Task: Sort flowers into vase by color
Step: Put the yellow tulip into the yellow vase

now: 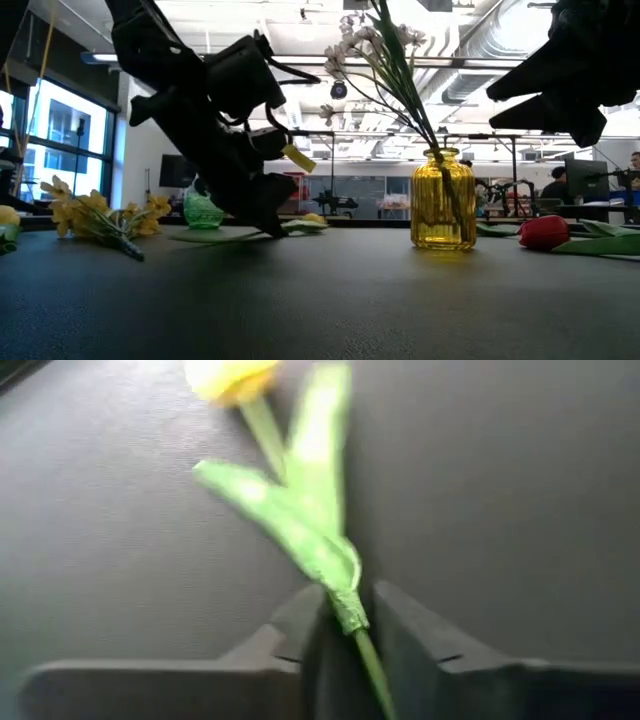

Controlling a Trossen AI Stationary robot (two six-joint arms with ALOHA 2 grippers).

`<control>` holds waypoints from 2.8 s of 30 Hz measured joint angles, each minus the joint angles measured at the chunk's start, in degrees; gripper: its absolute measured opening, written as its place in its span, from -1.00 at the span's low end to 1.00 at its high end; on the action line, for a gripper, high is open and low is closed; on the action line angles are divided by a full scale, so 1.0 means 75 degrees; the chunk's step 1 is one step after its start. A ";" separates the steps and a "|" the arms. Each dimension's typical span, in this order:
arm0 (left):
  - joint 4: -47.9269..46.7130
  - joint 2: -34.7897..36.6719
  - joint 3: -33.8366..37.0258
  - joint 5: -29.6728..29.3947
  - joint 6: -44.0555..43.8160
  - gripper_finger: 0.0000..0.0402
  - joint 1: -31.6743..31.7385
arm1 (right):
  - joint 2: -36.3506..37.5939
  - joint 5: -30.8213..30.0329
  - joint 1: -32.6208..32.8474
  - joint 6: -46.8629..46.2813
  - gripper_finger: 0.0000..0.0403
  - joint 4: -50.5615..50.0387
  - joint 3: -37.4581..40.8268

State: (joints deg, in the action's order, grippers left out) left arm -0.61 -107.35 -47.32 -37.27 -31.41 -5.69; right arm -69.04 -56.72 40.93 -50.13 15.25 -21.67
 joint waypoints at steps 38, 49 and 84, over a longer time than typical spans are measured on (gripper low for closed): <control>0.2883 0.4259 0.0620 -0.0208 0.4034 -1.00 -0.4001 | -0.0097 0.4002 0.0184 0.4709 0.05 0.3271 -0.0569; 0.3970 0.4252 0.0620 -0.0207 0.4826 -1.00 -0.3498 | -0.0916 0.3993 -0.0236 0.6150 0.05 0.2322 -0.2018; 0.2346 0.6170 0.0620 -0.1042 0.5819 -1.00 -0.3940 | -0.1311 0.4668 -0.2374 0.2420 0.05 -0.5856 -0.4975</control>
State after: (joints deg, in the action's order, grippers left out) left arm 16.99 -61.07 -42.68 -45.08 12.23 -35.24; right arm -78.87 -21.71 23.12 -31.98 -28.67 -58.98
